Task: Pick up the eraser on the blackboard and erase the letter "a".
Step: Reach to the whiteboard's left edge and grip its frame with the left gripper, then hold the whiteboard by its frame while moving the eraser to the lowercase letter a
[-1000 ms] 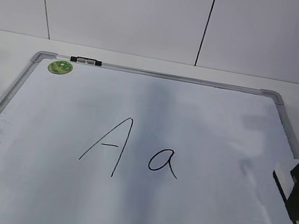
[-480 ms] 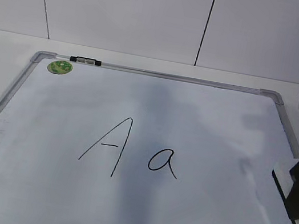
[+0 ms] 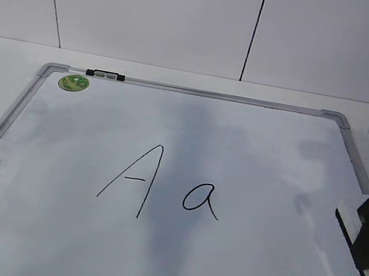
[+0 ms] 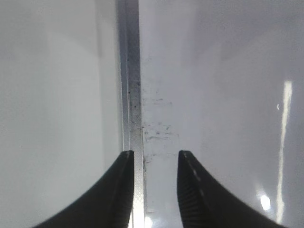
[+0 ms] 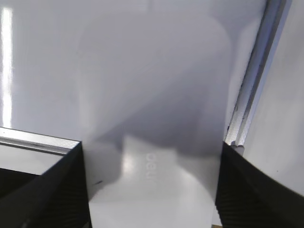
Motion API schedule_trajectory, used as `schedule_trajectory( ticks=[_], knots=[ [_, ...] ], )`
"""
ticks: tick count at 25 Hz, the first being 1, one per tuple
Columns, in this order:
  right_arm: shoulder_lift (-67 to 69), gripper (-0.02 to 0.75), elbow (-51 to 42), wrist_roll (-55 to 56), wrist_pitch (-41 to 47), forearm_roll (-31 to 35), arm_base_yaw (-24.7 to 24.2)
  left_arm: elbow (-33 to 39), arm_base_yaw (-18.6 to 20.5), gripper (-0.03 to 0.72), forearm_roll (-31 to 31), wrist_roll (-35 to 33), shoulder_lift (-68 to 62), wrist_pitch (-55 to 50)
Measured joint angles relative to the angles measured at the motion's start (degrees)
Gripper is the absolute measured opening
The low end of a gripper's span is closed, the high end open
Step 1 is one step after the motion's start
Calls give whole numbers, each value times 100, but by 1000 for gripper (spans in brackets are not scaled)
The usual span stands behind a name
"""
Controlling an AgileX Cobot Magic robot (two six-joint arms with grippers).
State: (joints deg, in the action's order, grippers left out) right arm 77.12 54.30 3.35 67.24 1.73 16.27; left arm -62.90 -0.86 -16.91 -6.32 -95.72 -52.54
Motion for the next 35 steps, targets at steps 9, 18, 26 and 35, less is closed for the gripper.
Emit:
schedule_trajectory(
  ticks=[9,18,26,35],
  knots=[
    [0,568,0,0,0,9,0,-8,0,235,11,-13,-671,129],
    [0,568,0,0,0,9,0,-13,0,235,148,-13,-892,271],
    [0,568,0,0,0,9,0,-22,0,235,197,-13,-1044,315],
    [0,568,0,0,0,9,0,-35,0,235,197,-1,-1158,388]
  ],
)
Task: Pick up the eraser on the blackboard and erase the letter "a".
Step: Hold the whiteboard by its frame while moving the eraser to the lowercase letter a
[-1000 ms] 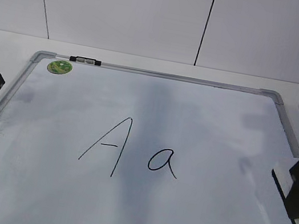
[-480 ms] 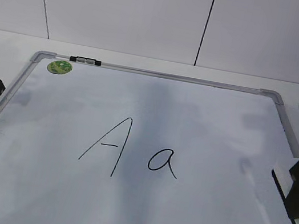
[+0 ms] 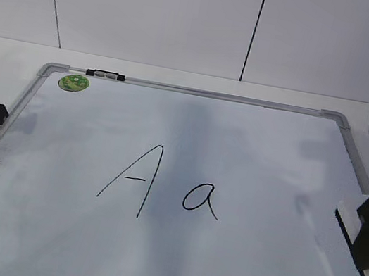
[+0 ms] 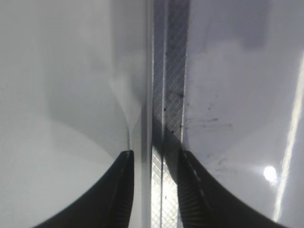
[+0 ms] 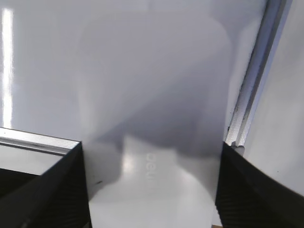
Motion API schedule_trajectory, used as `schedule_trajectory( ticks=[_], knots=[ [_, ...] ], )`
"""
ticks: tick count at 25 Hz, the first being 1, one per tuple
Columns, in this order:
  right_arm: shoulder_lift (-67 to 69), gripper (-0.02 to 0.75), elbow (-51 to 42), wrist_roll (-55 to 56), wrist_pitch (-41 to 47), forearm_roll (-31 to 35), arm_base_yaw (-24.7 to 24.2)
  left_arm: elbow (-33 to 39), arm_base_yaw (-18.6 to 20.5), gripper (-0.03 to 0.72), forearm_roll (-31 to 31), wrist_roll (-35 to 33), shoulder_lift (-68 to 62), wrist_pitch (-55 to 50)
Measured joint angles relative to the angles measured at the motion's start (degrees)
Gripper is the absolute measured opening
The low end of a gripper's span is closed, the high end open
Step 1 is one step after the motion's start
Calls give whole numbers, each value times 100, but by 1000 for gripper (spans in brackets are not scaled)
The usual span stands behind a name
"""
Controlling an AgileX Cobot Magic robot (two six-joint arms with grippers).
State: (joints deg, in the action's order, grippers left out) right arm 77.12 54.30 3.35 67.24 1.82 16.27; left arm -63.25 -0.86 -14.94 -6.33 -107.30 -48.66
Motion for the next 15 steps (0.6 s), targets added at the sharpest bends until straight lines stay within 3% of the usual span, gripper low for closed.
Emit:
schedule_trajectory(
  ticks=[15],
  knots=[
    [0,568,0,0,0,0,0,-4,0,235,13,34,0,0]
  ],
)
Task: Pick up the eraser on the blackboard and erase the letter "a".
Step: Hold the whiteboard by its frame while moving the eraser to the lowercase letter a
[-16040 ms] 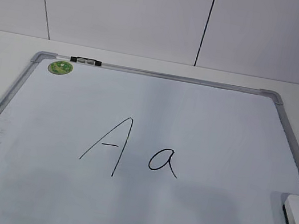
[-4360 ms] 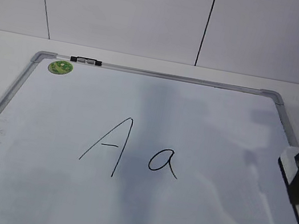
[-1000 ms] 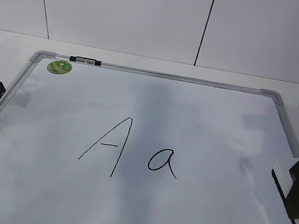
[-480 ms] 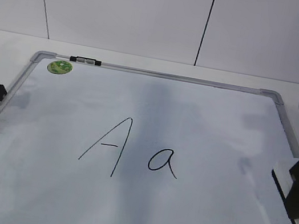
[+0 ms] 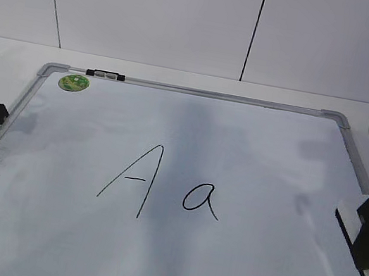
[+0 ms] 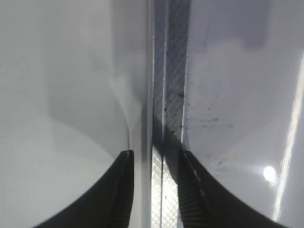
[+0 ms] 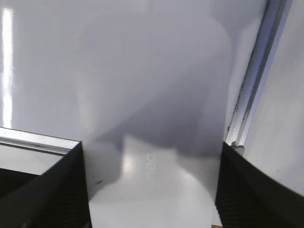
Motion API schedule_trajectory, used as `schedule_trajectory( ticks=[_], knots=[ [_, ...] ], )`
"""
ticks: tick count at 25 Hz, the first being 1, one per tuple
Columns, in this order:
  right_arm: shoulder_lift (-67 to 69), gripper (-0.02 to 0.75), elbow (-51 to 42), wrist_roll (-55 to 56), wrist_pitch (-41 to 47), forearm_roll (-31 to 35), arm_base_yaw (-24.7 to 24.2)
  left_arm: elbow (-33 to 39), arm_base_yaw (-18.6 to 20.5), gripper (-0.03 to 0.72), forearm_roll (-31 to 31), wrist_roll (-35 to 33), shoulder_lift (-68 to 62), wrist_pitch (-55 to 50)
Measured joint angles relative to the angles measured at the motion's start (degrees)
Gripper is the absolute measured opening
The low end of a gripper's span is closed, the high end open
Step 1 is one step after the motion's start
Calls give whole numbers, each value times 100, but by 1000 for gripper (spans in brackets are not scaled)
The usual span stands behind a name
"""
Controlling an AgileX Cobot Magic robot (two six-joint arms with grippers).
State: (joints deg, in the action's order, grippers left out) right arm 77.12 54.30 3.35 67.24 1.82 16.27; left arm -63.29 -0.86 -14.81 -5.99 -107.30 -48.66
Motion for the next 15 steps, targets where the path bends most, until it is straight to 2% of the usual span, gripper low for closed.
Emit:
schedule_trajectory(
  ticks=[15],
  knots=[
    [0,568,0,0,0,0,0,-264,0,212,99,12,0,-125]
  ],
)
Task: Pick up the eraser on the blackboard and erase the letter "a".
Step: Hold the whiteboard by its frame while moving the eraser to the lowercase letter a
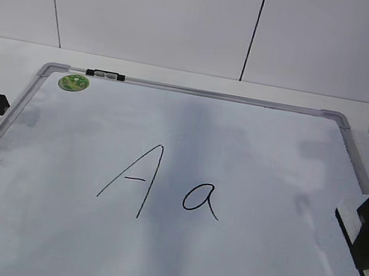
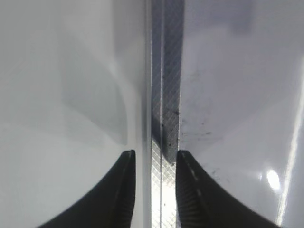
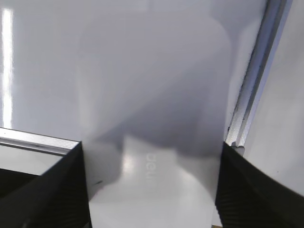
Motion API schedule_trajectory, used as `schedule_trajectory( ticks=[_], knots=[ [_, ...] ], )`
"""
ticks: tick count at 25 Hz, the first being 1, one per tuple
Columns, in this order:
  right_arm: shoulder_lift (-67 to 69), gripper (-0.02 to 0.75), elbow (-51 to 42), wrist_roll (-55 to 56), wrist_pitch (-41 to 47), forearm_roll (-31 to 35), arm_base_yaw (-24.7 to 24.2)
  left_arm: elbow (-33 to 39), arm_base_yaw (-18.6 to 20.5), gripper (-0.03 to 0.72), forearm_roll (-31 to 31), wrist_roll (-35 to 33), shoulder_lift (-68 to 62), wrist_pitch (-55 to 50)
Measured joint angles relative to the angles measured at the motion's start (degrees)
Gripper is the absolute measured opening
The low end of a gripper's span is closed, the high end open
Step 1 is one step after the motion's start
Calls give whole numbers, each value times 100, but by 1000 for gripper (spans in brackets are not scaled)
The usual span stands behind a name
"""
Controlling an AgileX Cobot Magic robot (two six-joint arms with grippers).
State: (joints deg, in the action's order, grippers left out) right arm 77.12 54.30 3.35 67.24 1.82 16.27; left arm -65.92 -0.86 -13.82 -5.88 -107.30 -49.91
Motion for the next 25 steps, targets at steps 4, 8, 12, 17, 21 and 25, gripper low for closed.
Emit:
schedule_trajectory(
  ticks=[4,8,12,17,21,25],
  knots=[
    [0,568,0,0,-13,0,0,0,0,210,105,80,-28,-22],
    [0,568,0,0,-13,0,0,0,0,209,115,102,-76,-26],
    [0,568,0,0,-13,0,0,0,0,209,115,107,-147,-26],
    [0,568,0,0,-16,0,0,-42,0,209,115,107,-180,-68],
    [0,568,0,0,-16,0,0,-42,0,194,115,107,-180,-68],
    [0,567,0,0,-16,0,0,-42,0,69,92,115,-180,-84]
  ],
)
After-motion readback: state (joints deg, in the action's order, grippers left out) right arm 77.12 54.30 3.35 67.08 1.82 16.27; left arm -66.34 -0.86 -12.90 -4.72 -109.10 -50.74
